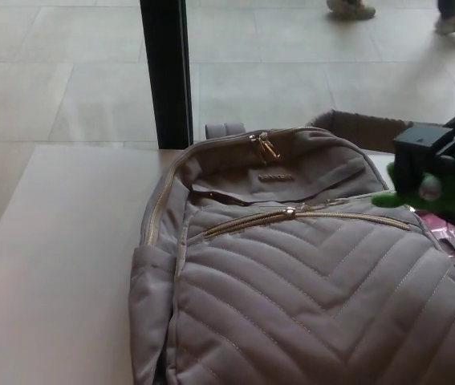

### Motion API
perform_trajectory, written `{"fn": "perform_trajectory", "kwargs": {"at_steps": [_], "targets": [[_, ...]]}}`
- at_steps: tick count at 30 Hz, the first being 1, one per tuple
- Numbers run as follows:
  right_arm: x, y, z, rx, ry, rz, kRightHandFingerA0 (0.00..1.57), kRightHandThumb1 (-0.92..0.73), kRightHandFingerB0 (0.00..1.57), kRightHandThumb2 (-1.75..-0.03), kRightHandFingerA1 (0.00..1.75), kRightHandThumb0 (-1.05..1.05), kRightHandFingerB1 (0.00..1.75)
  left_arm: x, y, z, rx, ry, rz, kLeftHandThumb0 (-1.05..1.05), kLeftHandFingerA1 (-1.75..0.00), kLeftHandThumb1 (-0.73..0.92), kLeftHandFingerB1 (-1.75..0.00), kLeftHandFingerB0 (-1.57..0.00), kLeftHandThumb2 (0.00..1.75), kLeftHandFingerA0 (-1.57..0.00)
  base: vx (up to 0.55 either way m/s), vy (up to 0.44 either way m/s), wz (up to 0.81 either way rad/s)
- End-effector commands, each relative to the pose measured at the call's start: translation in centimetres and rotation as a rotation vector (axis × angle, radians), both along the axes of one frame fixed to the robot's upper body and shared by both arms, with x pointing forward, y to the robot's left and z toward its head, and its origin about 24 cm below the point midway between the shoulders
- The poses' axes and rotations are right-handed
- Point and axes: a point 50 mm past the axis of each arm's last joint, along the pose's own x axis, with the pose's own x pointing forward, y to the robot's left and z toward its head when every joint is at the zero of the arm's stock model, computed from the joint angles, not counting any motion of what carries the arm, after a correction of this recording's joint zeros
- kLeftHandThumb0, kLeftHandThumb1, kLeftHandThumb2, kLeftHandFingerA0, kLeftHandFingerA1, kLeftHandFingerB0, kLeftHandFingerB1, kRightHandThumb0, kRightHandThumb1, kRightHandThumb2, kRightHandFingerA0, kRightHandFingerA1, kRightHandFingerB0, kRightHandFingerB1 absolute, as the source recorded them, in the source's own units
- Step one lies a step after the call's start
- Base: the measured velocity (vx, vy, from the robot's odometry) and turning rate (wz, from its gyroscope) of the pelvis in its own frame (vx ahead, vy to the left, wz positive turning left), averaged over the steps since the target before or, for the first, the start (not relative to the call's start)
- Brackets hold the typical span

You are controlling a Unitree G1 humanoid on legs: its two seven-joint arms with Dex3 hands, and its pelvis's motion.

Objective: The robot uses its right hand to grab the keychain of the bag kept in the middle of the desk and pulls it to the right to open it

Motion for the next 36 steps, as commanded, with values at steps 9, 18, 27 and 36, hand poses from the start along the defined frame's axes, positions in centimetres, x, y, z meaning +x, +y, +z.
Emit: {"fn": "perform_trajectory", "kwargs": {"at_steps": [9,18,27,36], "targets": [[0.4,-7.1,-2.2,-0.121,0.094,-0.237,0.91,-0.39,0.77,-0.97,1.73,-0.16,1.50,-0.4,0.4,0.2,-0.002,0.007,0.034,-0.81,-0.48,0.92,-0.37,-0.28,0.73,-0.45,0.00,0.000,0.00],[-0.5,-11.4,-4.6,-0.117,0.157,-0.401,0.88,-0.40,0.75,-1.07,1.75,-0.17,1.49,-0.5,0.3,0.2,0.009,0.004,0.019,-0.84,-0.50,0.92,-0.38,-0.29,0.73,-0.45,0.00,0.000,0.00],[-2.0,-13.1,-6.5,-0.084,0.192,-0.453,0.88,-0.42,0.72,-1.03,1.75,-0.13,1.48,-0.4,0.4,0.3,0.014,0.005,0.018,-0.84,-0.48,0.92,-0.37,-0.30,0.75,-0.45,0.00,0.000,0.00],[-2.6,-13.1,-7.0,-0.036,0.228,-0.469,0.83,-0.50,0.70,-0.93,1.74,-0.11,1.38,-0.6,0.5,0.2,0.015,0.022,0.007,-0.84,-0.47,0.92,-0.36,-0.31,0.76,-0.44,0.00,0.000,0.00]]}}
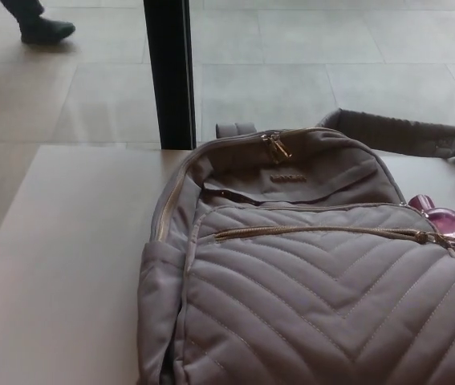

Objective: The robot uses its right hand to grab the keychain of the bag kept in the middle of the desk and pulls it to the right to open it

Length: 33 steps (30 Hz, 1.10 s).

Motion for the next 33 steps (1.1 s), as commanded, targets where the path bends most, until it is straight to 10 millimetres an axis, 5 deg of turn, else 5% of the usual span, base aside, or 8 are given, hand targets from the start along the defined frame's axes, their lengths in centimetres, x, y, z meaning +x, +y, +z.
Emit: {"fn": "perform_trajectory", "kwargs": {"at_steps": [1,2,3,7,17,18,23,33], "targets": [[-0.4,-1.1,0.5,0.036,0.008,-0.095,0.88,-0.65,0.68,-0.72,1.66,-0.17,0.82,-0.4,0.5,0.2,0.002,0.021,0.011,-0.84,-0.46,0.92,-0.36,-0.30,0.75,-0.44,0.00,0.000,0.00],[-0.3,-1.0,0.7,0.033,0.012,-0.104,0.86,-0.66,0.53,-0.62,1.48,-0.27,0.54,-0.4,0.5,0.2,0.005,0.021,0.007,-0.84,-0.47,0.92,-0.37,-0.29,0.76,-0.44,0.00,0.000,0.00],[-0.5,-1.1,1.1,0.024,0.021,-0.118,0.62,-0.66,0.20,-0.60,0.54,-0.65,0.30,-0.5,0.5,0.3,0.006,0.020,-0.005,-0.84,-0.45,0.92,-0.36,-0.28,0.76,-0.42,0.00,0.000,0.00],[-1.2,-1.4,2.0,0.044,0.072,-0.193,0.00,-0.59,0.00,-1.05,0.33,-1.00,0.00,-0.6,0.5,0.3,0.012,0.028,-0.011,-0.87,-0.44,0.92,-0.38,-0.29,0.76,-0.42,0.00,0.000,0.00],[-4.6,-5.8,2.6,0.322,0.160,-0.417,0.00,-0.64,0.00,-1.06,0.21,-1.05,0.00,-0.8,0.4,0.1,0.000,0.032,0.015,-0.87,-0.45,0.92,-0.37,-0.31,0.74,-0.43,0.00,0.000,0.00],[-4.9,-6.2,2.6,0.337,0.158,-0.434,0.00,-0.82,0.00,-0.68,0.10,-1.04,0.00,-0.8,0.3,0.1,-0.003,0.030,0.017,-0.86,-0.45,0.92,-0.37,-0.31,0.73,-0.43,0.00,0.000,0.00],[-8.5,-10.7,0.7,0.577,0.078,-0.647,0.00,-0.67,0.00,-0.99,0.15,-1.03,0.00,-0.6,0.2,0.0,-0.013,0.029,0.014,-0.87,-0.45,0.92,-0.35,-0.30,0.73,-0.43,0.00,0.000,0.00],[-19.5,-16.8,-10.1,1.111,-0.159,-1.366,0.03,-0.61,0.12,-0.98,0.58,-0.86,0.09,0.1,0.1,0.0,-0.004,0.021,0.002,-0.86,-0.46,0.92,-0.37,-0.30,0.73,-0.42,0.00,0.000,0.00]]}}
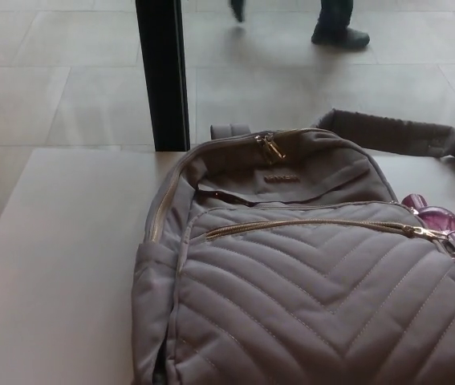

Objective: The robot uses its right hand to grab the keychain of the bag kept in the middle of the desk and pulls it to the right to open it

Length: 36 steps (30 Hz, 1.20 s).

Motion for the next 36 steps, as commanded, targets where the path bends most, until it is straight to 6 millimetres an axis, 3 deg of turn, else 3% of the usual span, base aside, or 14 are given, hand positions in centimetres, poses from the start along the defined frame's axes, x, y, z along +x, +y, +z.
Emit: {"fn": "perform_trajectory", "kwargs": {"at_steps": [1,3,4,7,12,14,25,26,28,29,31,34,35,36], "targets": [[-12.8,-5.7,-11.1,0.703,-0.302,-0.882,0.04,-0.56,0.00,-0.97,0.60,-0.79,0.26,0.1,0.3,0.1,-0.006,0.019,0.005,-0.84,-0.47,0.92,-0.37,-0.28,0.75,-0.42,0.00,0.000,0.00],[-13.6,-5.3,-12.2,0.783,-0.357,-0.979,0.89,-0.60,0.08,-0.88,1.31,-0.81,0.32,-0.1,0.5,0.3,0.002,0.017,0.002,-0.82,-0.47,0.92,-0.38,-0.28,0.75,-0.42,0.00,0.000,0.00],[-13.9,-5.2,-12.9,0.814,-0.388,-1.024,1.42,-0.44,0.00,-1.00,1.34,-0.38,0.53,-0.1,0.5,0.3,0.014,0.021,-0.002,-0.81,-0.47,0.92,-0.35,-0.26,0.76,-0.42,0.00,0.000,0.00],[-14.2,-4.8,-13.9,0.831,-0.351,-1.078,1.46,-0.47,0.00,-1.02,1.35,-0.39,0.53,0.1,0.8,0.5,0.033,0.025,-0.007,-0.85,-0.47,0.92,-0.37,-0.28,0.74,-0.41,0.00,0.000,0.00],[-15.3,-3.3,-16.2,1.011,-0.229,-1.019,0.45,-0.68,0.09,-0.60,0.89,-0.56,0.44,0.1,1.3,0.9,0.043,0.013,0.004,-0.83,-0.50,0.92,-0.35,-0.24,0.74,-0.41,0.00,0.000,0.00],[-15.5,-2.7,-16.8,1.097,-0.159,-0.973,0.30,-0.55,0.07,-0.84,0.70,-0.58,0.48,0.1,1.4,0.9,0.042,0.015,0.002,-0.83,-0.49,0.92,-0.35,-0.22,0.74,-0.41,0.00,0.000,0.00],[-14.9,-2.1,-17.2,1.122,-0.010,-0.835,0.56,-0.68,0.21,-0.60,0.67,-0.61,0.38,-0.2,1.5,0.8,0.042,0.051,0.023,-0.85,-0.48,0.92,-0.33,-0.20,0.73,-0.35,0.00,0.000,0.00],[-14.8,-2.0,-17.3,1.136,-0.015,-0.826,0.56,-0.67,0.23,-0.60,0.65,-0.62,0.39,0.0,1.6,0.8,0.047,0.053,0.023,-0.86,-0.57,0.77,-0.45,-0.14,1.13,-0.30,0.00,0.000,0.00],[-14.7,-2.0,-17.3,1.134,-0.011,-0.815,0.53,-0.53,0.19,-0.87,0.68,-0.65,0.49,-0.1,1.6,0.8,0.047,0.052,0.028,-0.82,-0.57,0.74,-0.45,-0.12,1.11,-0.29,0.00,0.000,0.00],[-14.6,-2.0,-17.3,1.138,-0.013,-0.814,0.68,-0.65,0.27,-0.60,0.63,-0.62,0.38,0.0,1.6,0.8,0.054,0.051,0.029,-0.80,-0.57,0.75,-0.40,-0.04,1.12,-0.29,0.00,0.000,0.00],[-14.5,-2.0,-17.2,1.132,0.004,-0.799,0.78,-0.64,0.30,-0.59,0.62,-0.62,0.38,-0.1,1.6,0.9,0.070,0.062,0.013,-0.79,-0.58,0.75,-0.17,0.00,1.12,-0.30,0.00,0.000,0.00],[-14.4,-1.9,-17.3,1.078,0.068,-0.774,0.84,-0.65,0.32,-0.60,0.59,-0.59,0.37,0.0,1.7,0.9,0.065,0.061,0.016,-0.77,-0.44,0.92,-0.11,0.00,0.69,-0.27,0.00,0.000,0.00],[-14.5,-1.9,-17.3,1.070,0.080,-0.771,0.86,-0.63,0.35,-0.59,0.59,-0.59,0.36,-0.1,1.7,0.9,0.064,0.060,0.018,-0.80,-0.56,0.76,-0.16,0.00,1.12,-0.25,0.00,0.000,0.00],[-14.6,-1.9,-17.3,1.070,0.082,-0.768,0.85,-0.63,0.34,-0.59,0.62,-0.60,0.38,-0.1,1.7,0.9,0.069,0.066,0.021,-0.86,-0.55,0.80,-0.11,0.00,1.13,-0.27,0.00,0.000,0.00]]}}
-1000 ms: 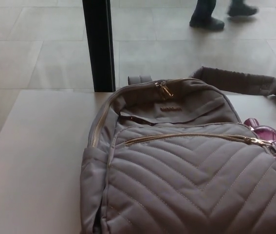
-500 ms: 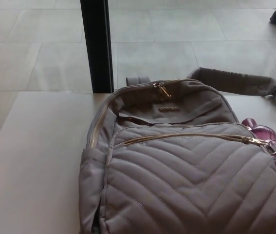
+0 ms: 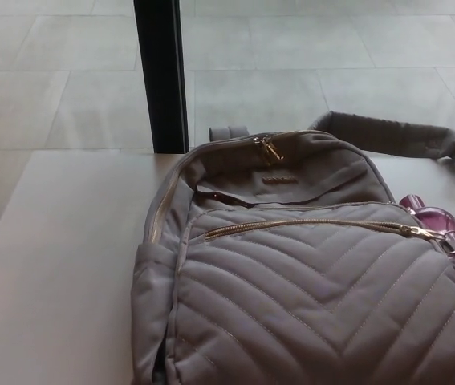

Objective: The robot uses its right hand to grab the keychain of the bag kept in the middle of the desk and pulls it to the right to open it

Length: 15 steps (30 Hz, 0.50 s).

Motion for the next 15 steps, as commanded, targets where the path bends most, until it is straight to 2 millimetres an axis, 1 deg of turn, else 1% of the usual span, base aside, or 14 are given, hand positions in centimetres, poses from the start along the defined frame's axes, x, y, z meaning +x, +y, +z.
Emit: {"fn": "perform_trajectory", "kwargs": {"at_steps": [1,2,3,5,6,7,9,11,12,13,14,15], "targets": [[-0.22,0.00,0.15,0.025,-0.020,0.028,0.85,-0.63,0.34,-0.59,0.62,-0.60,0.38,-0.36,0.79,0.38,0.031,0.047,0.016,-0.86,-0.55,0.80,-0.11,0.00,1.13,-0.27,0.00,0.000,0.00],[-0.21,0.01,0.16,0.024,-0.019,0.033,0.84,-0.64,0.33,-0.59,0.61,-0.60,0.39,-0.37,0.78,0.36,0.030,0.045,0.023,-0.82,-0.44,0.92,-0.21,0.00,0.67,-0.33,0.00,0.000,0.00],[-0.20,0.04,0.18,0.022,-0.017,0.044,0.85,-0.64,0.33,-0.60,0.62,-0.61,0.40,-0.40,0.77,0.37,0.027,0.041,0.025,-0.80,-0.43,0.92,-0.22,0.00,0.70,-0.31,0.00,0.000,0.00],[-0.17,0.09,0.18,0.009,0.001,0.065,0.86,-0.65,0.34,-0.60,0.59,-0.62,0.39,-0.39,0.77,0.41,0.026,0.045,0.010,-0.79,-0.45,0.92,-0.22,-0.01,0.72,-0.33,0.00,0.000,0.00],[-0.10,0.12,0.07,0.012,0.012,0.067,0.86,-0.65,0.35,-0.60,0.58,-0.61,0.38,-0.37,0.83,0.41,0.024,0.047,0.022,-0.82,-0.57,0.77,-0.23,-0.06,1.12,-0.30,0.00,0.000,0.00],[-0.03,0.12,0.07,0.011,0.013,0.070,0.86,-0.65,0.35,-0.60,0.59,-0.59,0.38,-0.44,0.78,0.38,0.032,0.049,0.015,-0.76,-0.56,0.77,-0.35,-0.05,1.12,-0.30,0.00,0.000,0.00],[0.03,0.16,0.19,0.006,0.012,0.094,0.83,-0.65,0.34,-0.59,0.62,-0.60,0.38,-0.43,0.75,0.44,0.033,0.041,0.007,-0.78,-0.56,0.77,-0.37,-0.06,1.12,-0.28,0.00,0.000,0.00],[0.01,0.19,0.13,0.013,0.007,0.088,0.72,-0.64,0.32,-0.60,0.64,-0.59,0.38,-0.43,0.76,0.44,0.042,0.046,-0.002,-0.77,-0.57,0.77,-0.36,-0.06,1.12,-0.28,0.00,0.000,0.00],[0.00,0.21,0.11,0.016,0.004,0.088,0.72,-0.64,0.32,-0.60,0.64,-0.59,0.38,-0.40,0.76,0.42,0.044,0.049,-0.002,-0.77,-0.57,0.77,-0.36,-0.06,1.12,-0.28,0.00,0.000,0.00],[0.03,0.21,0.15,0.014,0.001,0.092,0.60,-0.53,0.24,-0.87,0.72,-0.67,0.50,-0.40,0.75,0.40,0.044,0.058,-0.012,-0.78,-0.46,0.92,-0.24,-0.09,0.73,-0.32,0.00,0.000,0.00],[0.10,0.18,0.23,0.011,-0.001,0.099,0.60,-0.53,0.24,-0.87,0.72,-0.67,0.50,-0.43,0.68,0.35,0.045,0.061,-0.014,-0.78,-0.46,0.92,-0.24,-0.09,0.73,-0.32,0.00,0.000,0.00],[0.12,0.18,0.16,0.011,0.008,0.097,0.56,-0.64,0.29,-0.59,0.70,-0.59,0.40,-0.46,0.74,0.36,0.042,0.066,-0.012,-0.78,-0.44,0.92,-0.26,-0.10,0.72,-0.32,0.00,0.000,0.00]]}}
